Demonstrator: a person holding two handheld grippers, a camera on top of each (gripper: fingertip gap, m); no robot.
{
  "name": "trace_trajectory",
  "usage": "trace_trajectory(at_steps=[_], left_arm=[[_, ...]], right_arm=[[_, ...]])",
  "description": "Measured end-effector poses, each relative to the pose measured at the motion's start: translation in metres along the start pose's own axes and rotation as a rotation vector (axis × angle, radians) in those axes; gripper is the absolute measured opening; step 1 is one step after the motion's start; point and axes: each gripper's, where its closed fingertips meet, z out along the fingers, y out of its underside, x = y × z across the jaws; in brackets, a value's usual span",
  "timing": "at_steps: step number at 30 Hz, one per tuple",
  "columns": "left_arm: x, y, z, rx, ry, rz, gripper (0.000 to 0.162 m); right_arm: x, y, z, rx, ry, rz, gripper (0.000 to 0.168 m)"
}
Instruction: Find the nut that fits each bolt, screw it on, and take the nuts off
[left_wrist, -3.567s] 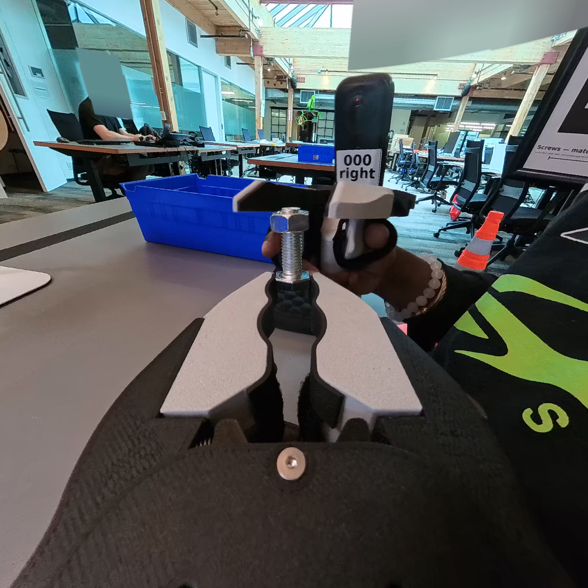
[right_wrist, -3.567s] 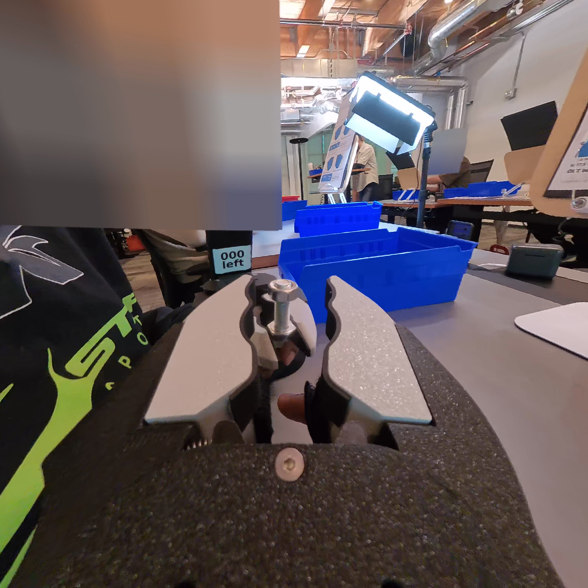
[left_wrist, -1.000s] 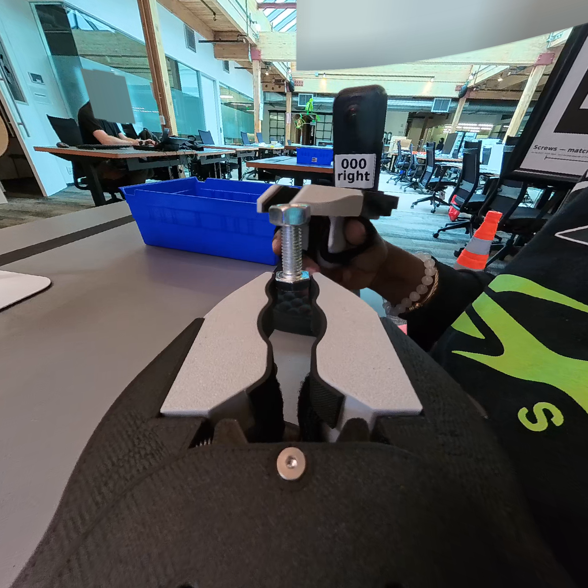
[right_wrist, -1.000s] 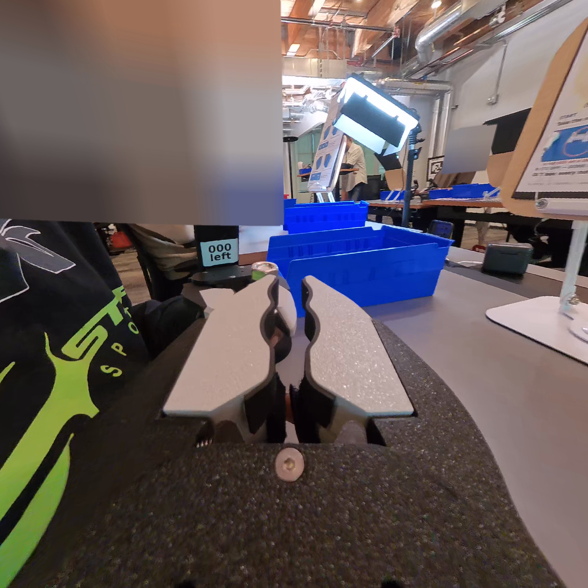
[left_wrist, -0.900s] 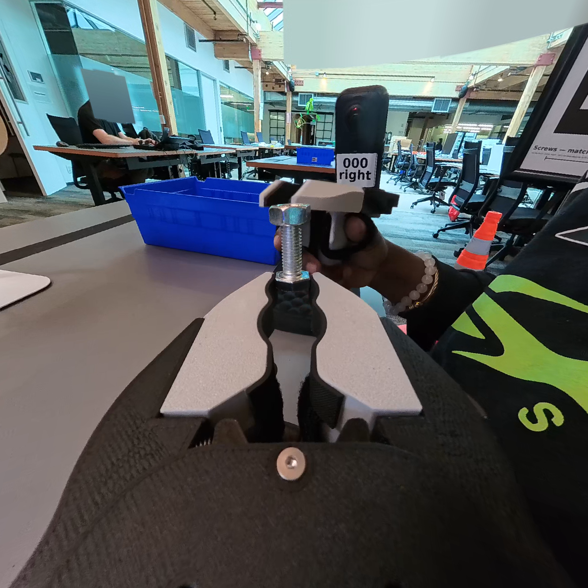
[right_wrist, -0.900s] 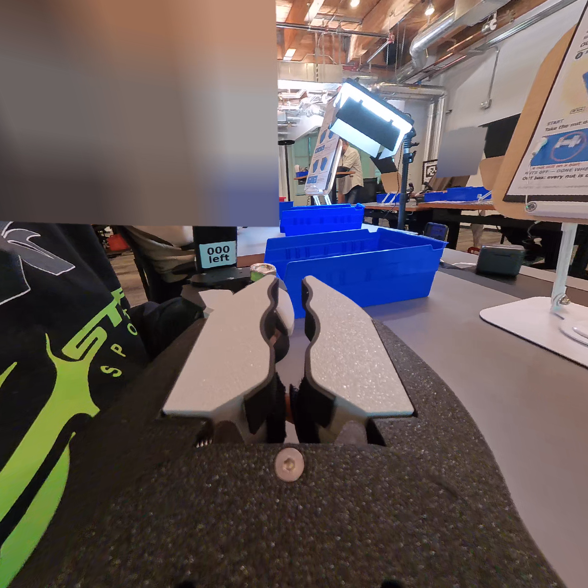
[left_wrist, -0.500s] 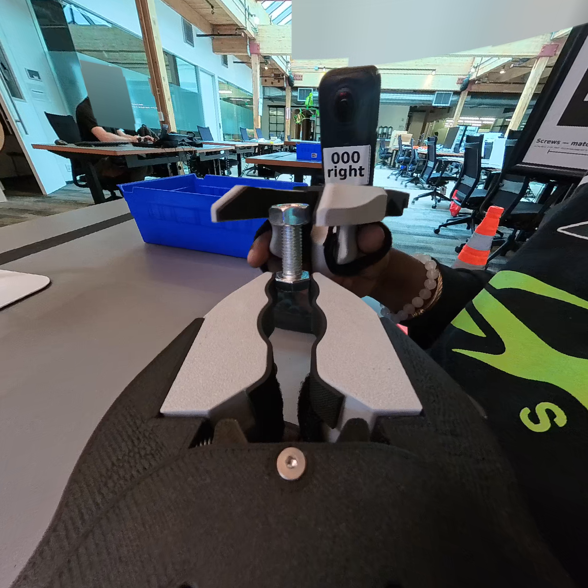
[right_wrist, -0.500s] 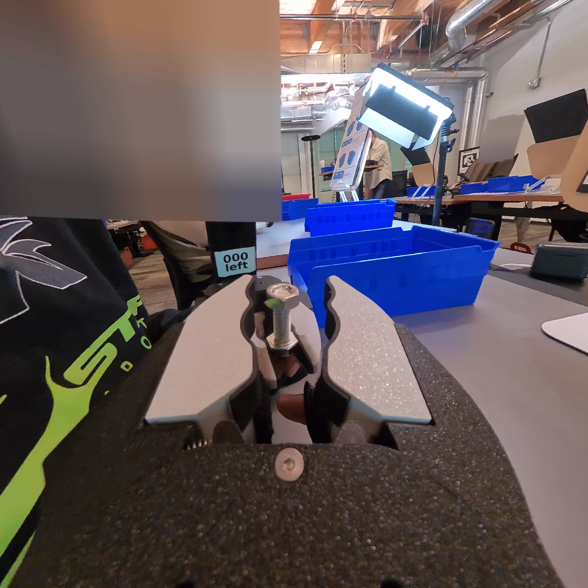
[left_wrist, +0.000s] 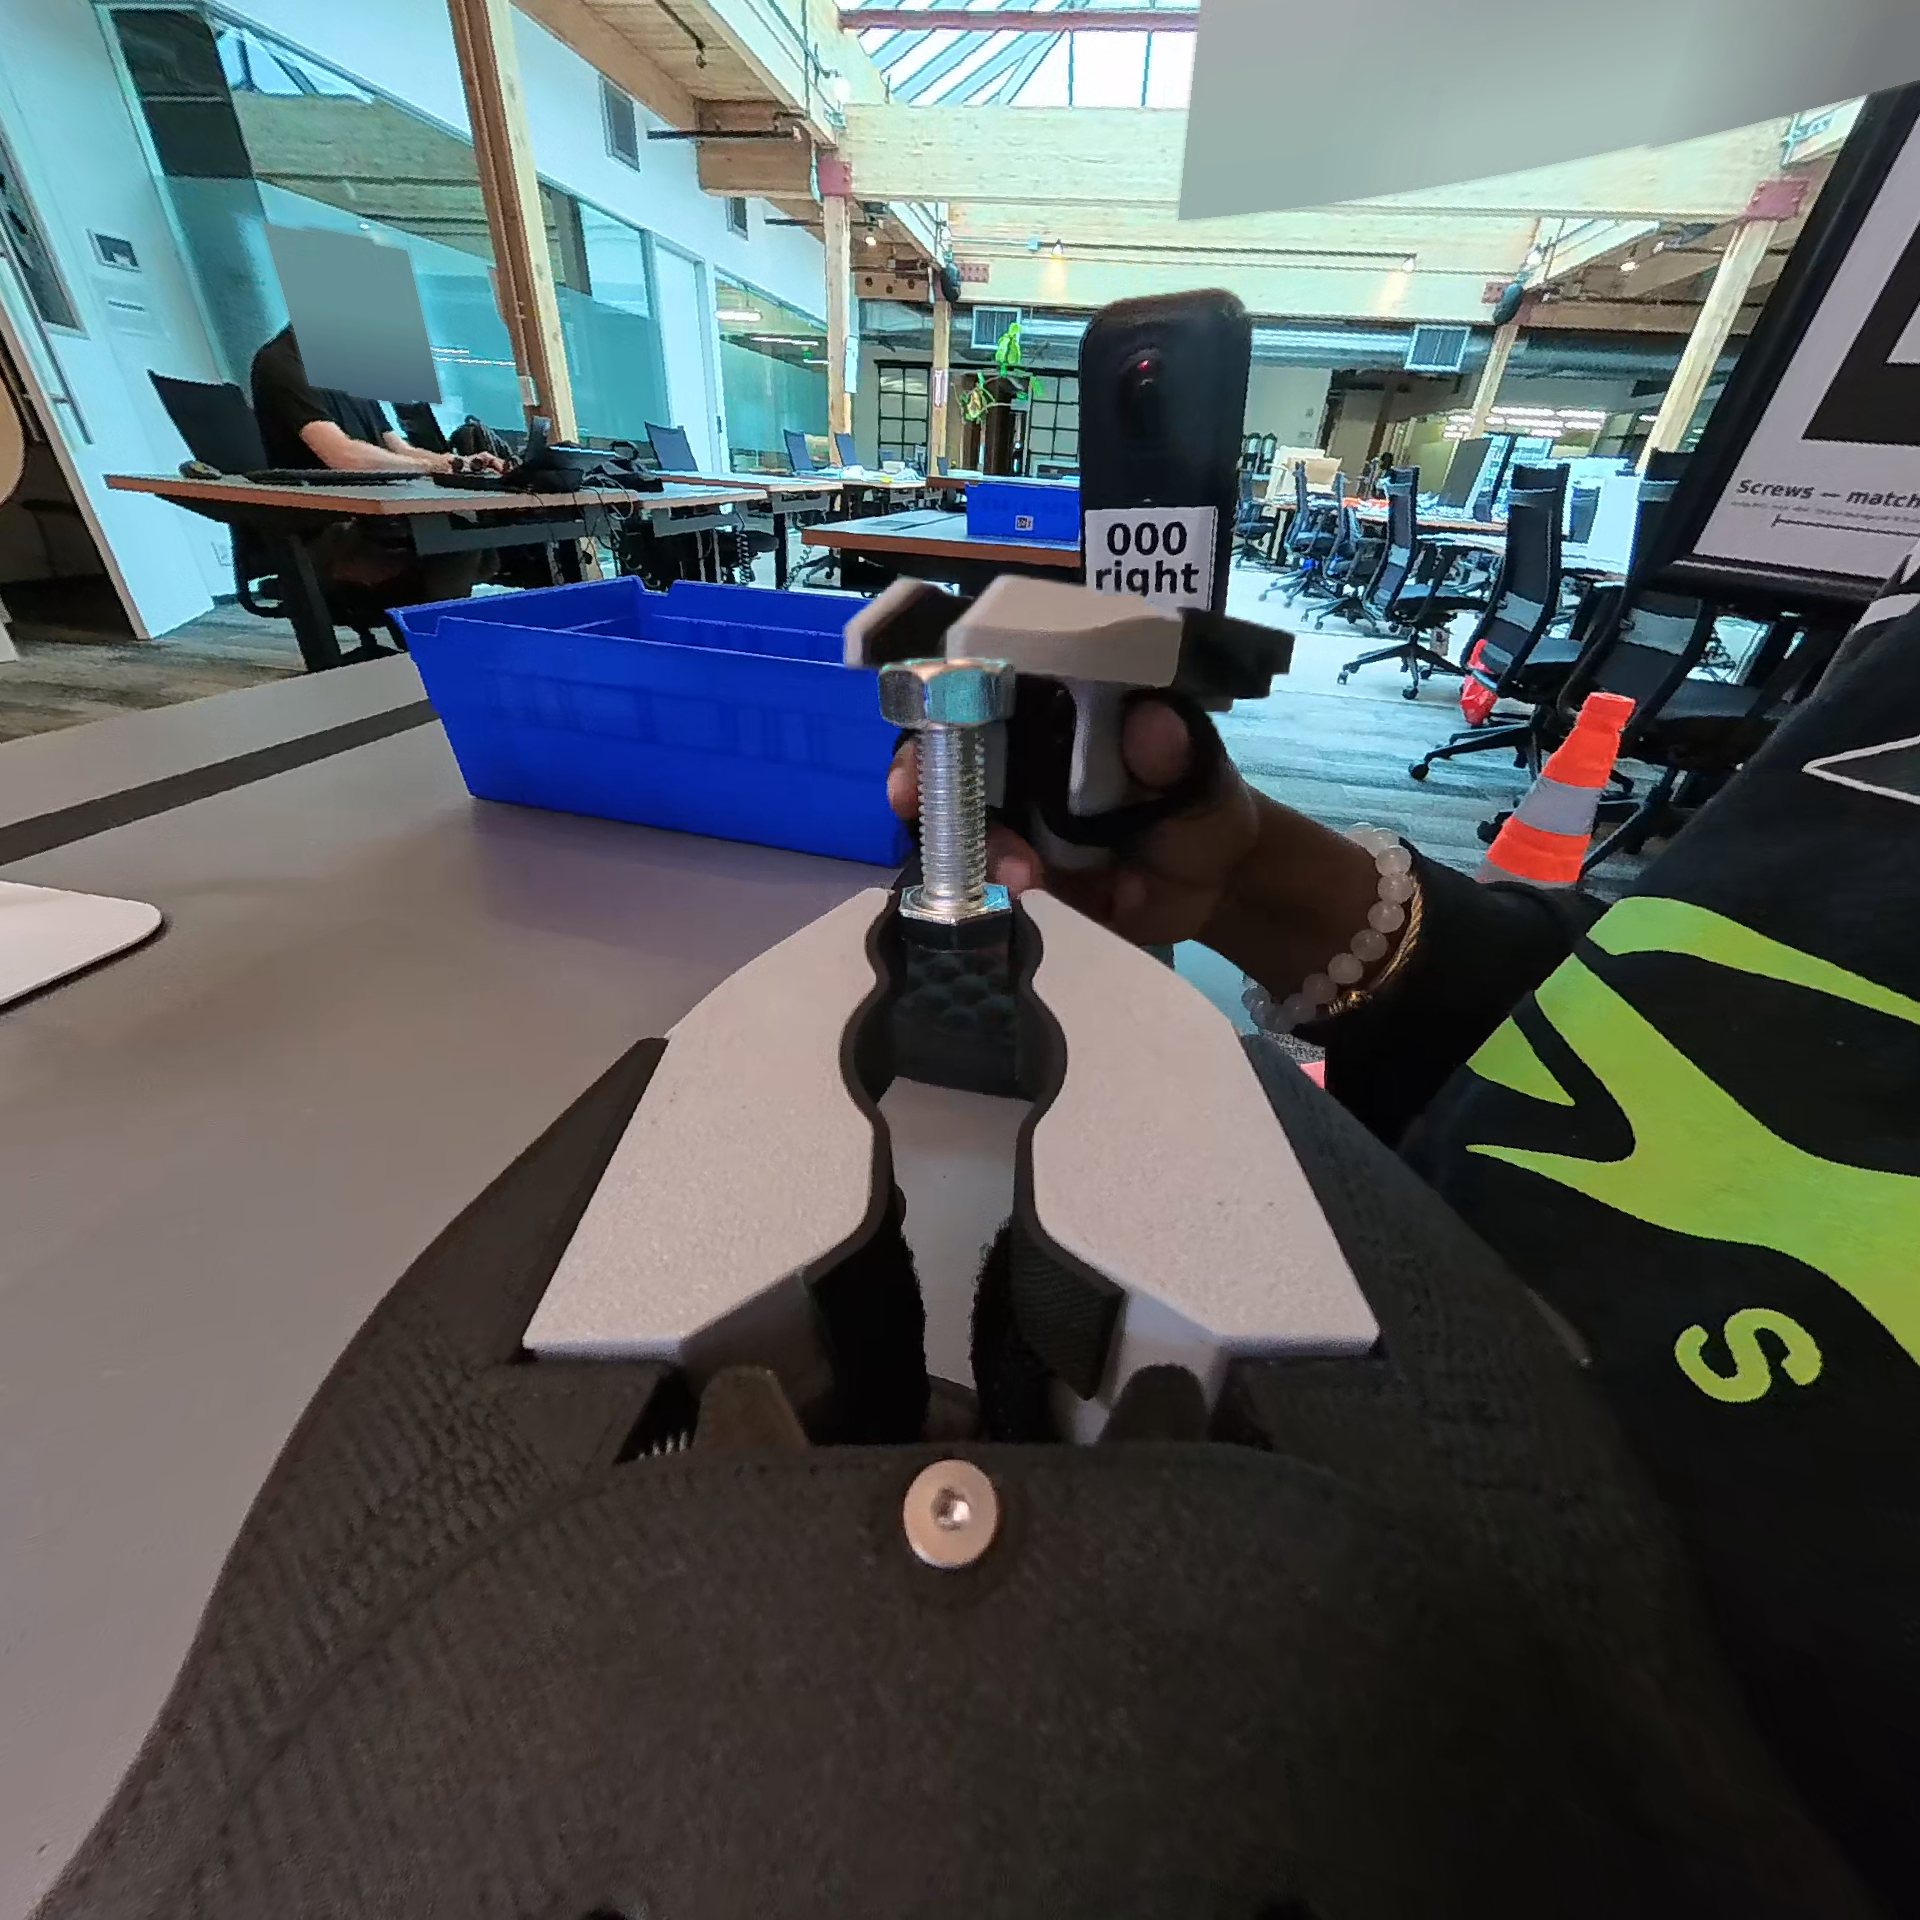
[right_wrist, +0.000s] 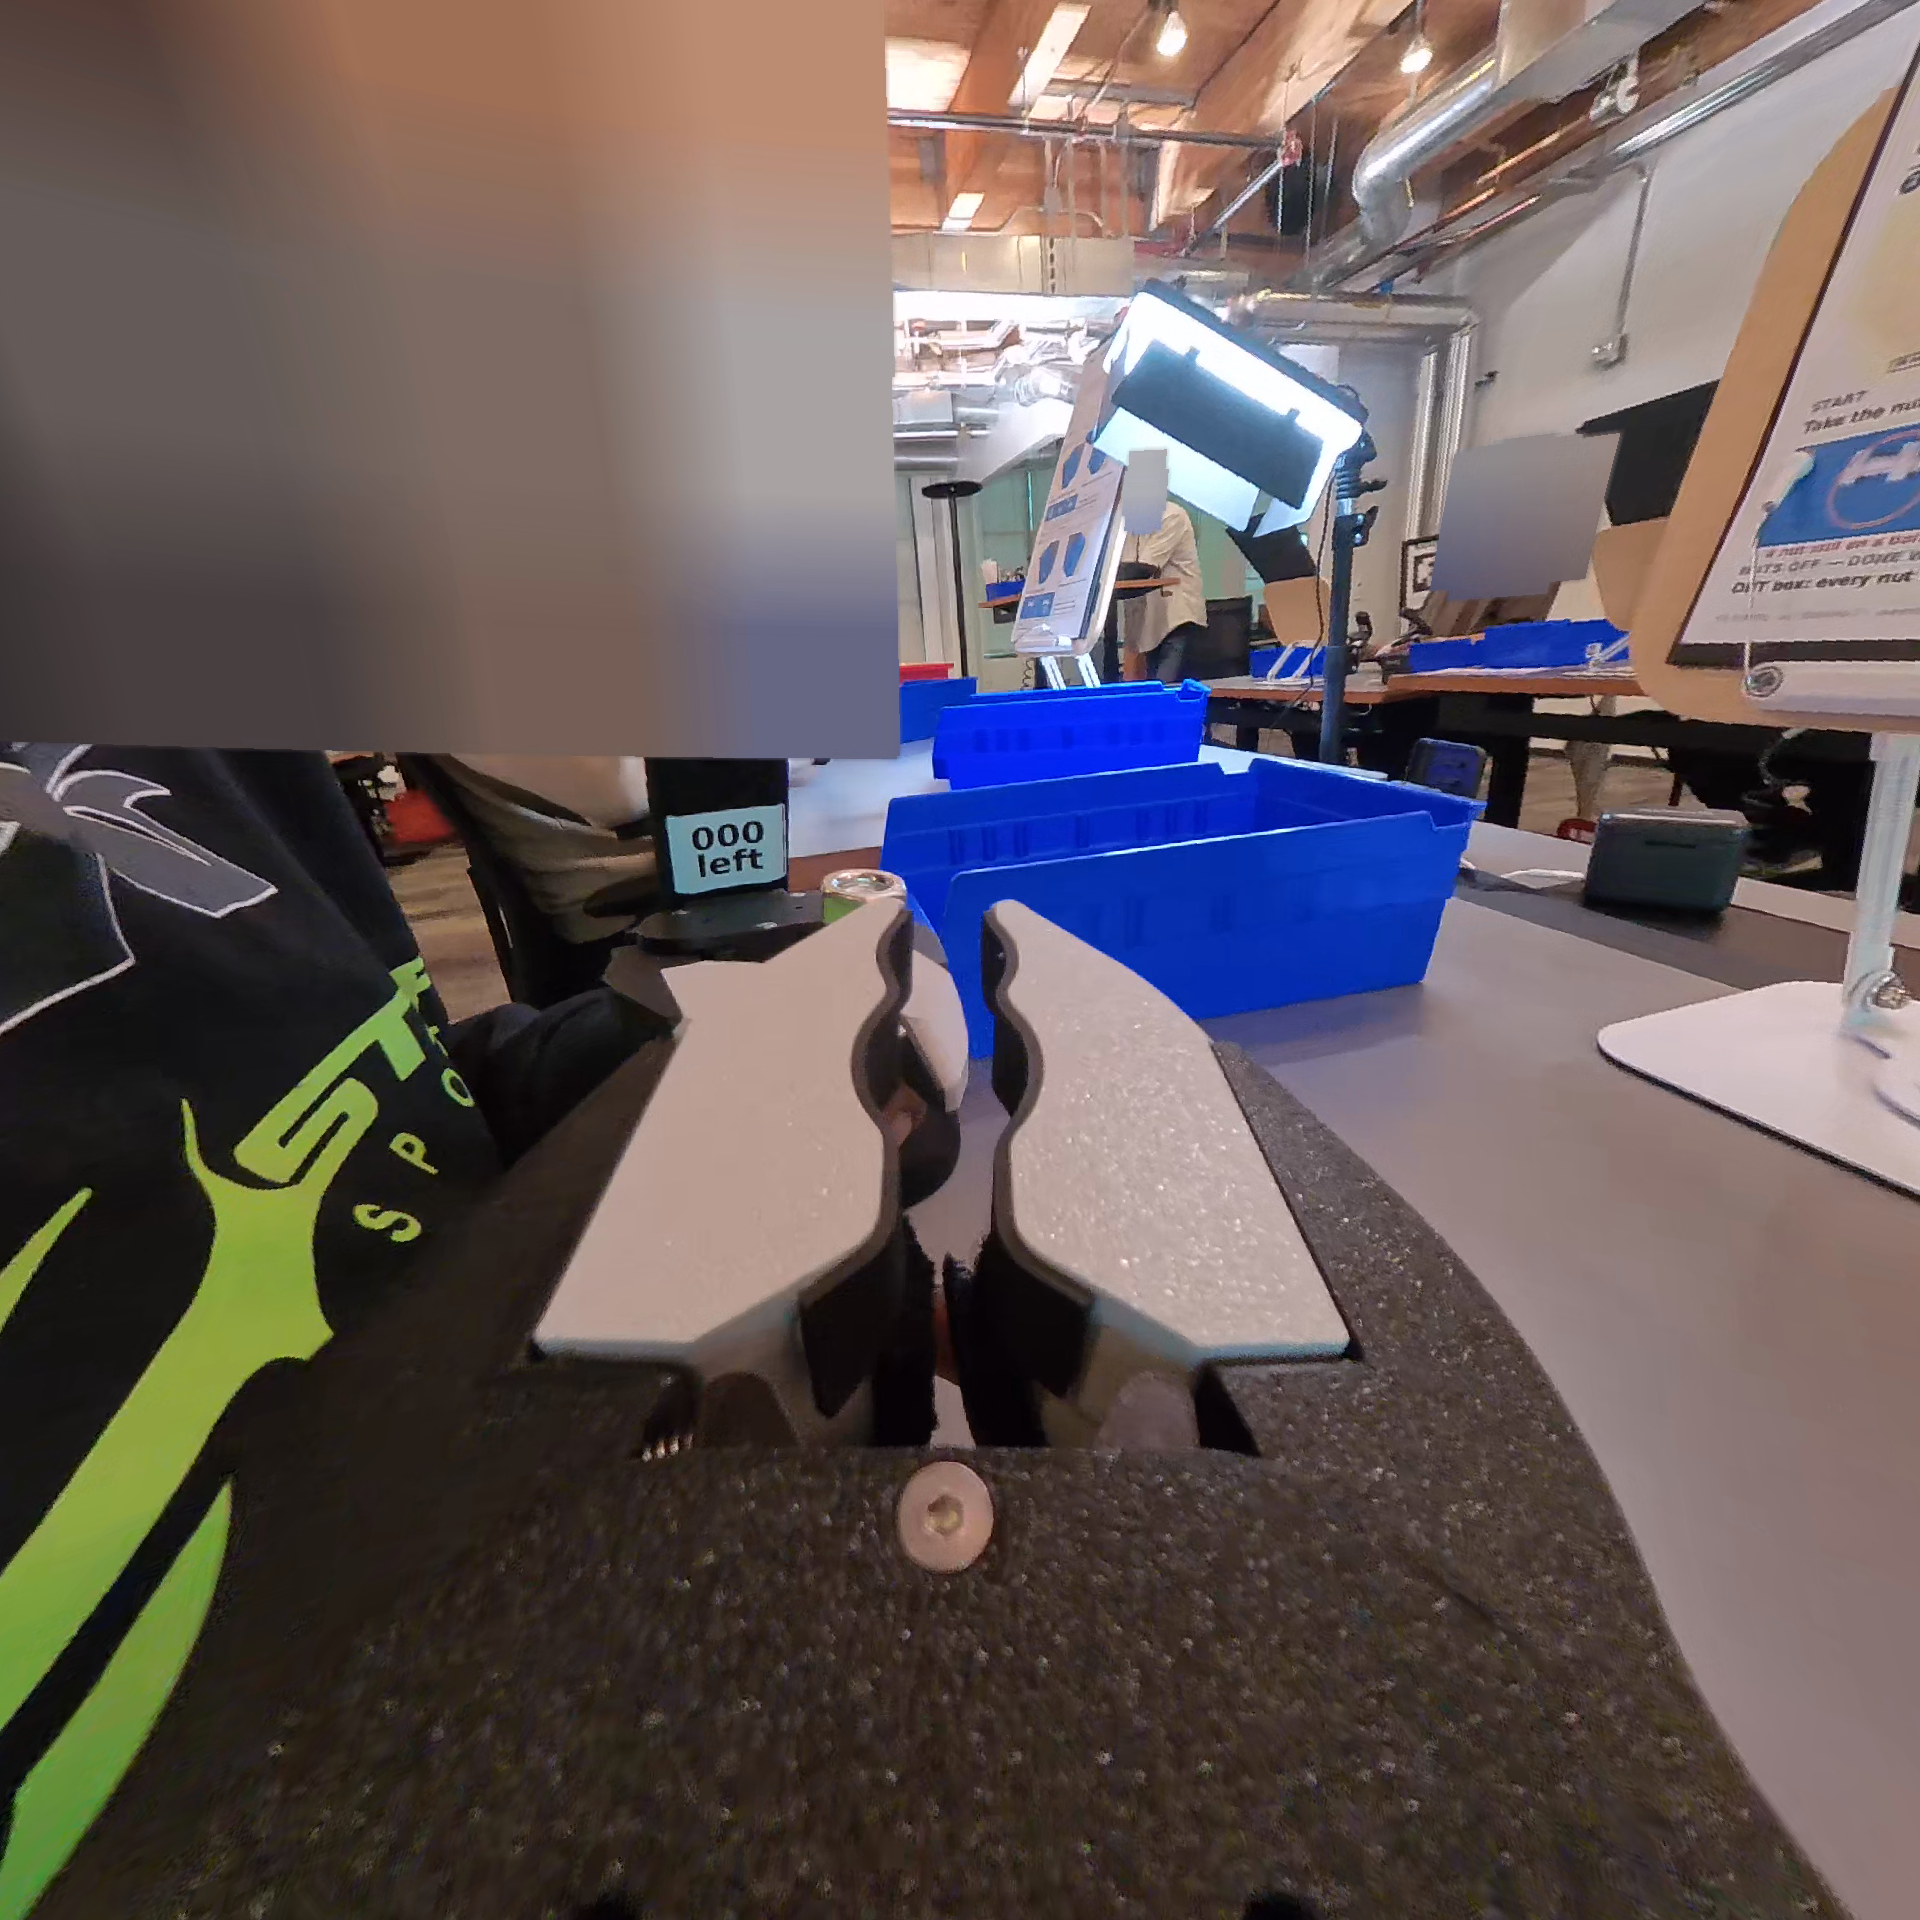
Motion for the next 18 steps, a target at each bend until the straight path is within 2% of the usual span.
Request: trace_trajectory(at_steps=[6, 10, 18], left_arm=[[0.0, 0.001, 0.0, -0.004, -0.001, 0.001, 0.018], [0.0, 0.002, 0.001, -0.01, -0.001, 0.006, 0.018], [0.0, 0.0, 0.0, -0.004, -0.001, 0.005, 0.018]], right_arm=[[-0.008, -0.001, 0.011, 0.005, -0.039, 0.012, 0.033], [-0.014, 0.004, 0.026, -0.013, -0.068, 0.019, 0.041], [-0.011, 0.007, 0.024, -0.029, -0.059, 0.018, 0.032]])
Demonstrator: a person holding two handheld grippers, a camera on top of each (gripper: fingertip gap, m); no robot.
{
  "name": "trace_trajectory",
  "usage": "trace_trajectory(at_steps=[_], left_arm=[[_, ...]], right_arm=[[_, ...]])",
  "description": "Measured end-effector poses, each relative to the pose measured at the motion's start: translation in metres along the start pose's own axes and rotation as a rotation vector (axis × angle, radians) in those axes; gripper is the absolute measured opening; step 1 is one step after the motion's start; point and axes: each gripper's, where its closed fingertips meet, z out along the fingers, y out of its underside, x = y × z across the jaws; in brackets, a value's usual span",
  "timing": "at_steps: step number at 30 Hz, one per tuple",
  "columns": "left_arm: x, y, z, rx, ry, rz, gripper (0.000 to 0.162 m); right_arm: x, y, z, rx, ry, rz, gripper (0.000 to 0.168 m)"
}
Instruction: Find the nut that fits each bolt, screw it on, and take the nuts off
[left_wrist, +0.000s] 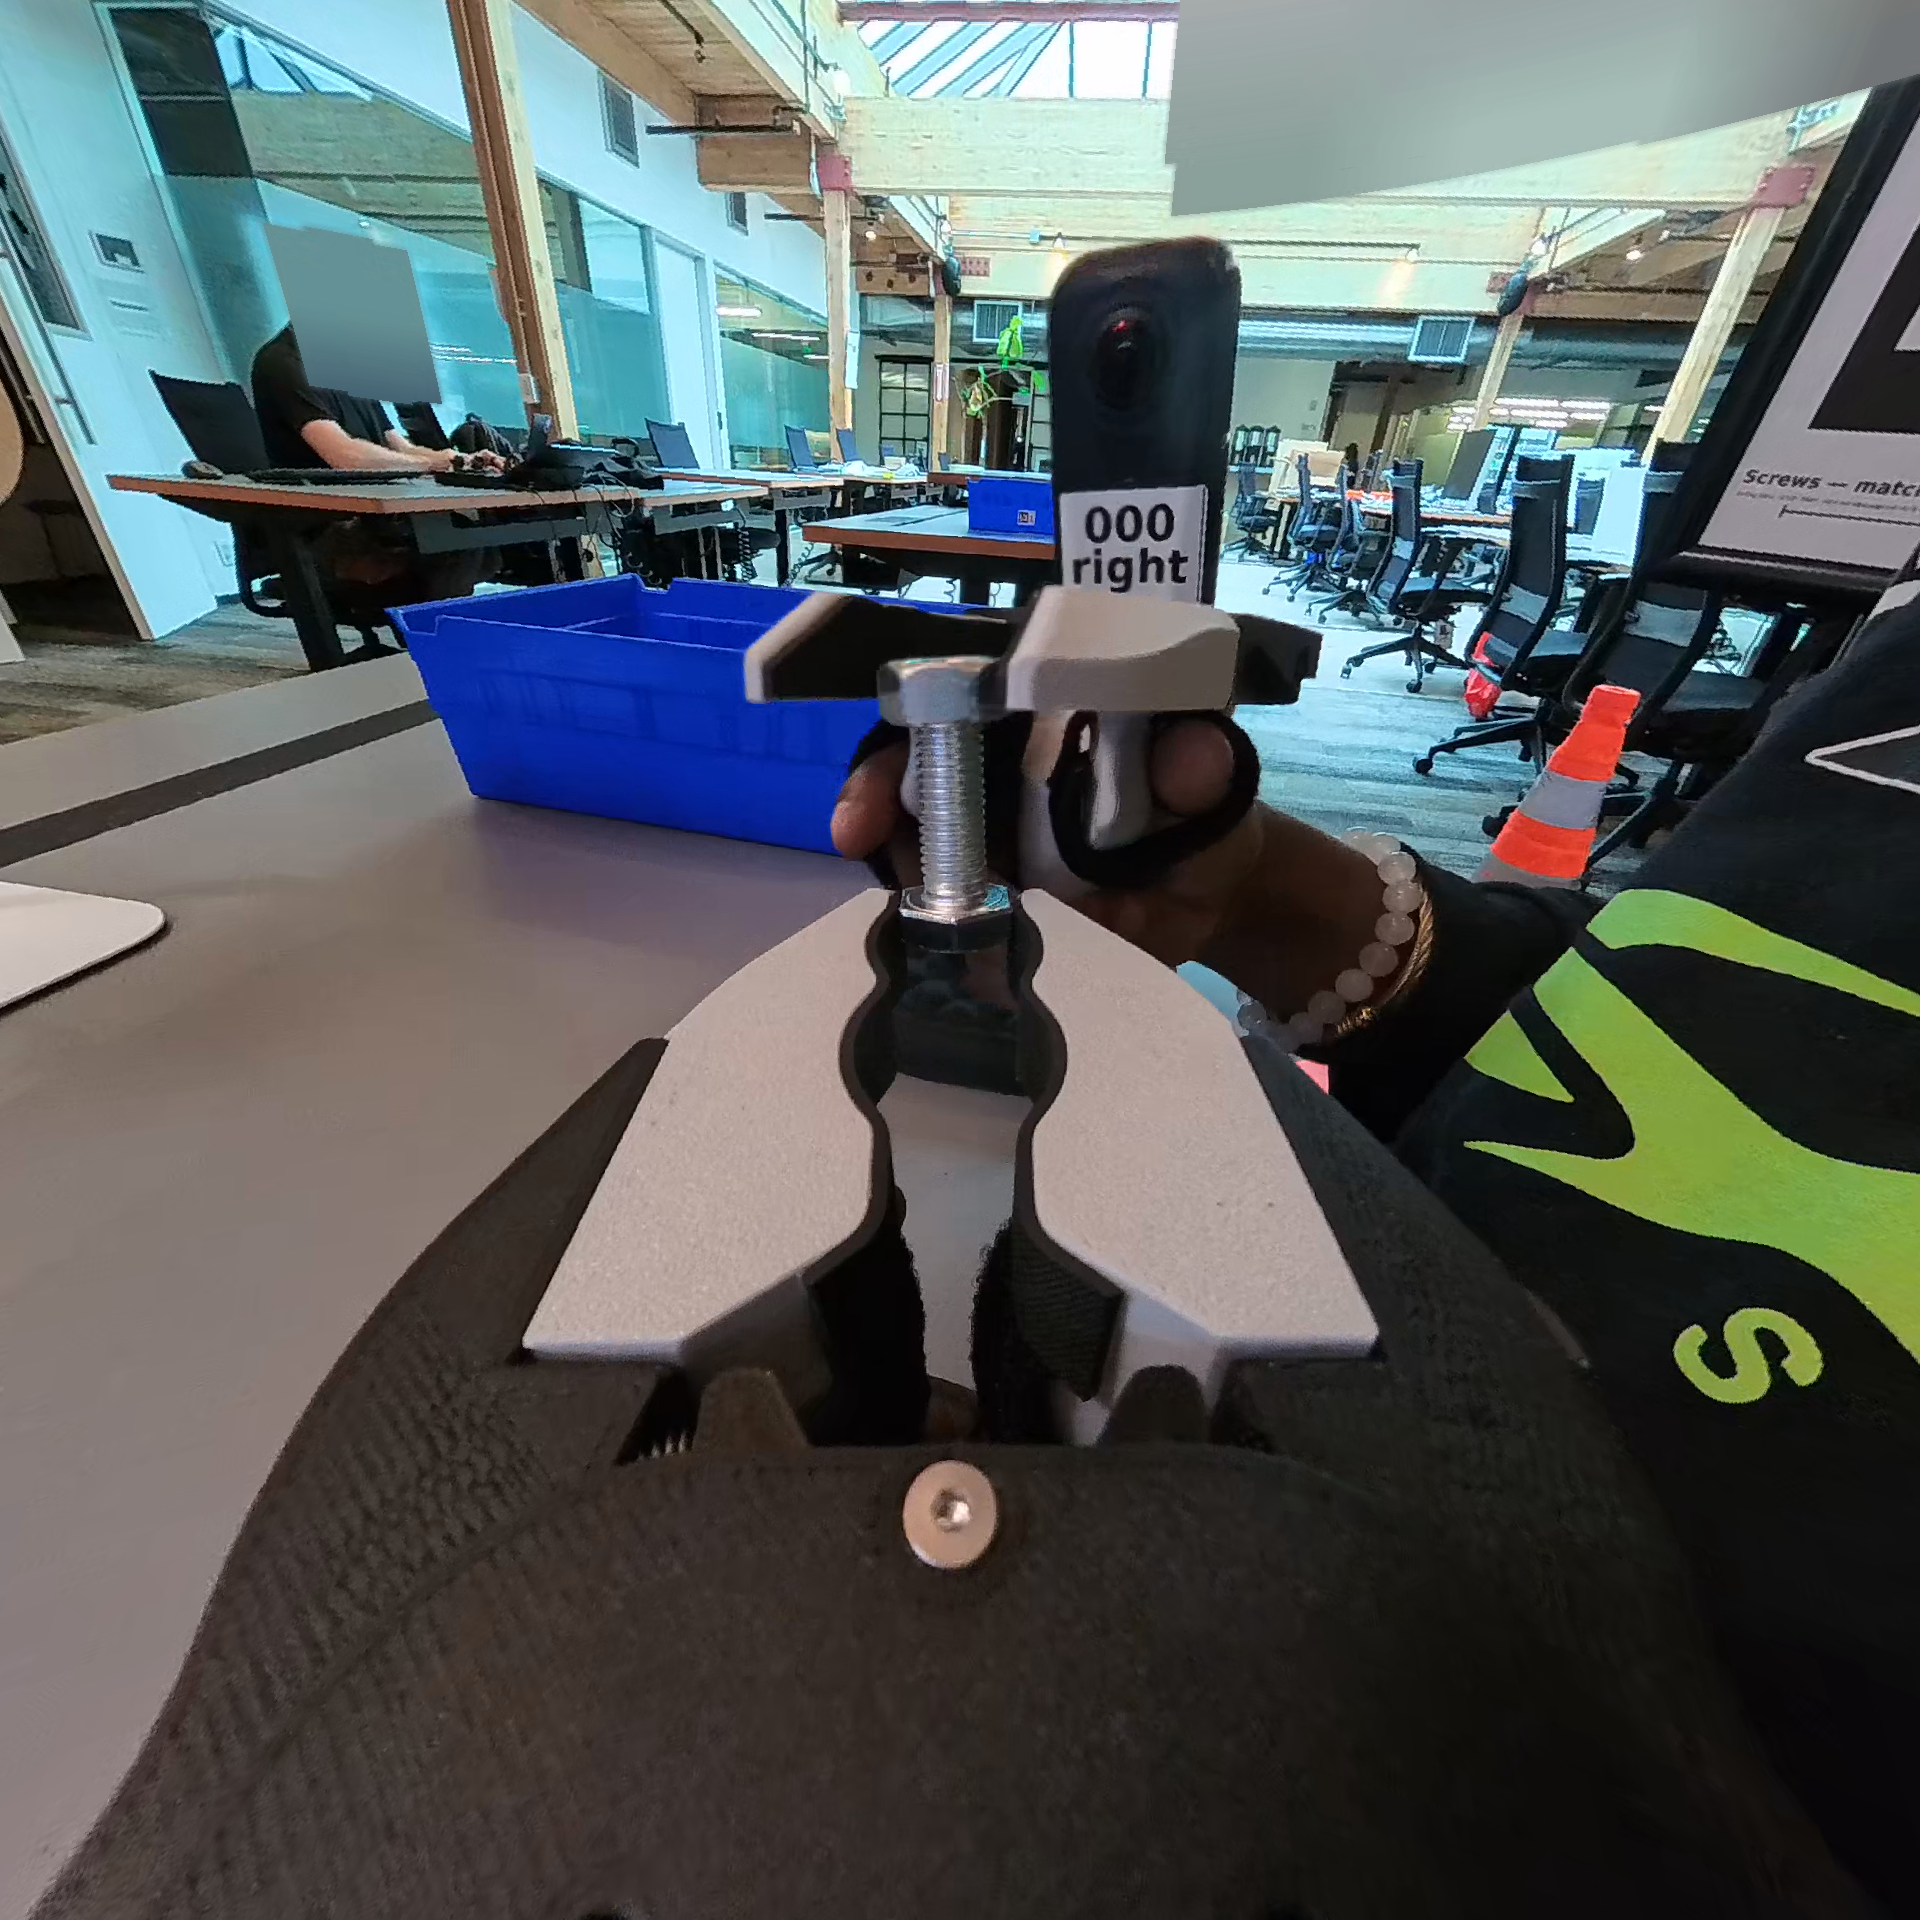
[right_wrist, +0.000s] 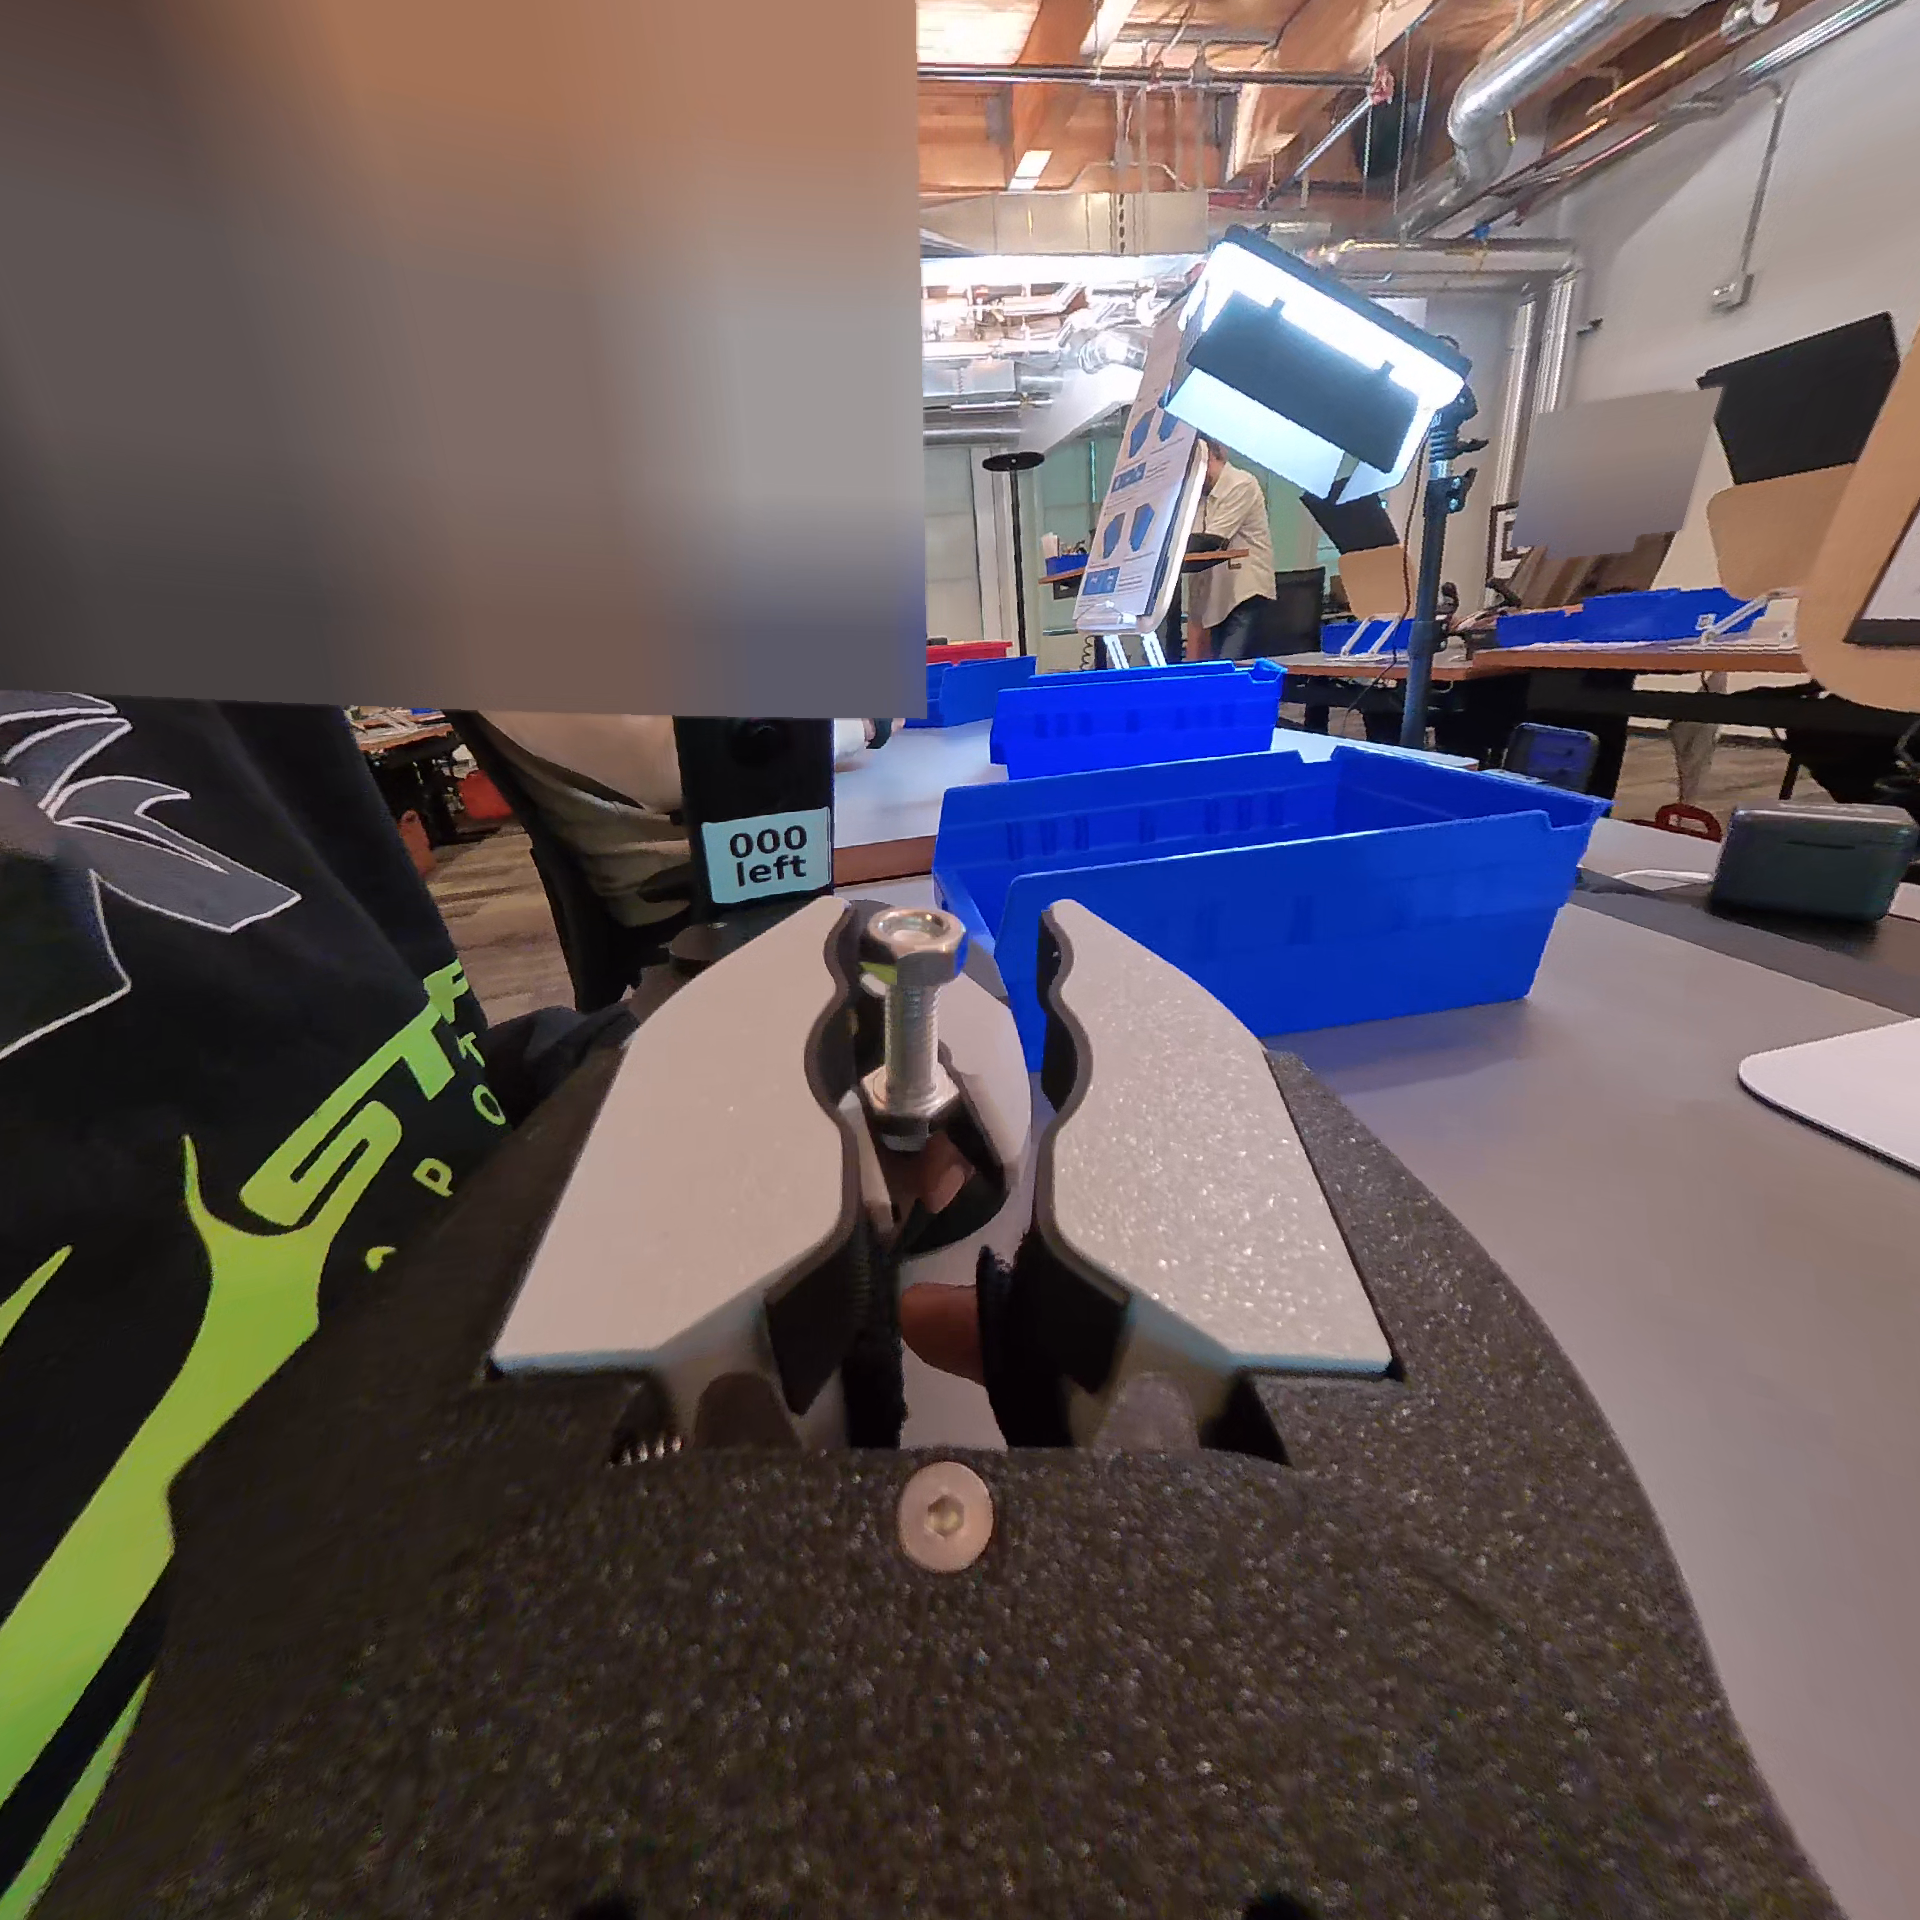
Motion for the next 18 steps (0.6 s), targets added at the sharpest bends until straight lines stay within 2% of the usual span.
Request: trace_trajectory(at_steps=[3, 8, 10, 18], left_arm=[[-0.001, -0.001, 0.0, 0.004, -0.002, -0.005, 0.018], [0.0, -0.001, 0.0, 0.006, 0.001, -0.002, 0.018], [0.0, -0.001, 0.0, 0.004, 0.002, -0.002, 0.018], [-0.001, 0.0, 0.0, -0.002, -0.003, 0.001, 0.018]], right_arm=[[0.001, -0.002, -0.009, 0.003, 0.009, -0.015, 0.031], [0.011, -0.005, -0.023, 0.01, 0.062, -0.034, 0.013], [0.011, -0.007, -0.026, 0.021, 0.066, -0.033, 0.012], [0.001, -0.007, -0.004, 0.026, 0.012, -0.013, 0.039]])
